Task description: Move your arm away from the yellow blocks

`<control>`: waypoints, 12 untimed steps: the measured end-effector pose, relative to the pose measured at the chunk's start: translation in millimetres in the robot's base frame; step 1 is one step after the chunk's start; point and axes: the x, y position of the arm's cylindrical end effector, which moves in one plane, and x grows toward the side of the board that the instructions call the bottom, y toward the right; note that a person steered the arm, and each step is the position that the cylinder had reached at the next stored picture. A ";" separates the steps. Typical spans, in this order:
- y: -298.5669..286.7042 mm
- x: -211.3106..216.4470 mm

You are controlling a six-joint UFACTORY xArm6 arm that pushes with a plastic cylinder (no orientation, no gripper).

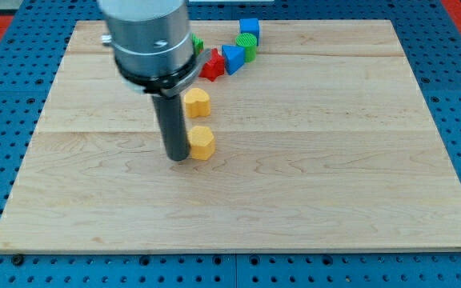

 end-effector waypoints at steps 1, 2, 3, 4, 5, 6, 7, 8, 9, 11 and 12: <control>-3.8 61.2; 25.0 41.0; 16.1 3.6; 14.1 -8.5; 11.3 -8.5; 11.3 -9.4; 9.0 -18.4; -2.9 -30.2; -2.9 -30.4; -134.1 12.3; -174.0 1.7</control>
